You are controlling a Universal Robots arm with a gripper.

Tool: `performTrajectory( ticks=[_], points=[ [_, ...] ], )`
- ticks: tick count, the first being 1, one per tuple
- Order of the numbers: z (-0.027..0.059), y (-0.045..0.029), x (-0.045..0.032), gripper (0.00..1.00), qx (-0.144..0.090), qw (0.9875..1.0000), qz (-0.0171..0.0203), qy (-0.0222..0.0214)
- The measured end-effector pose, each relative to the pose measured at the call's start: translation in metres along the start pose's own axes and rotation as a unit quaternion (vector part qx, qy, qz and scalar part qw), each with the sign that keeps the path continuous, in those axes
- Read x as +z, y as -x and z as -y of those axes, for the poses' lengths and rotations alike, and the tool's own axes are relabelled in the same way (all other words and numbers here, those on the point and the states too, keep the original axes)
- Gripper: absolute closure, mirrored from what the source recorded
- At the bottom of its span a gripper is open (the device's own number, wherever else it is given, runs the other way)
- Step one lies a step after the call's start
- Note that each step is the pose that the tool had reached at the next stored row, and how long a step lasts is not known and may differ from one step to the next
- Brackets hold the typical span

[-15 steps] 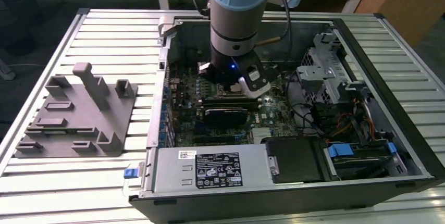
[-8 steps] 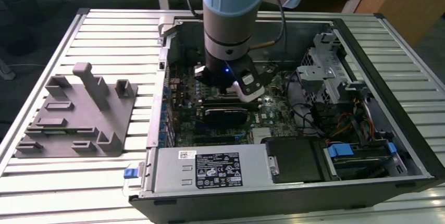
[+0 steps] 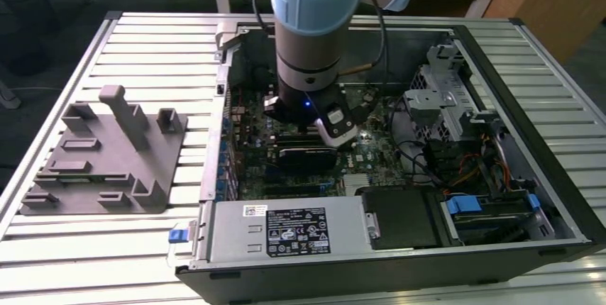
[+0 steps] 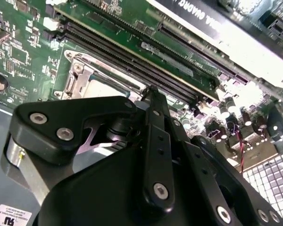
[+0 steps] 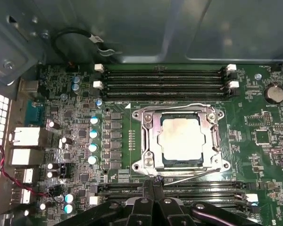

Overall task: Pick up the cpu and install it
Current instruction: 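Install the second cpu locking lever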

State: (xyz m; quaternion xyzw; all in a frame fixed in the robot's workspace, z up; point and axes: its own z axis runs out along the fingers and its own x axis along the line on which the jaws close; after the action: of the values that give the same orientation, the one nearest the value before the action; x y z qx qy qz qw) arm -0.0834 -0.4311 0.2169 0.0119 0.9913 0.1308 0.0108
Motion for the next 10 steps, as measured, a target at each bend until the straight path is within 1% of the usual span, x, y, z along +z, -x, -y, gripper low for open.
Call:
performTrajectory(
  ticks=[2,7,10],
  points=[
    [0.0017,-0.0003,0.0008,0.89,0.000,1.0000,0.0000,0.0030],
    [0.0054,-0.0015,0.0027,0.89,0.000,0.9999,-0.0002,0.0127],
    [0.0077,-0.0042,0.0046,0.89,0.000,0.9999,-0.0003,0.0154]
  ],
)
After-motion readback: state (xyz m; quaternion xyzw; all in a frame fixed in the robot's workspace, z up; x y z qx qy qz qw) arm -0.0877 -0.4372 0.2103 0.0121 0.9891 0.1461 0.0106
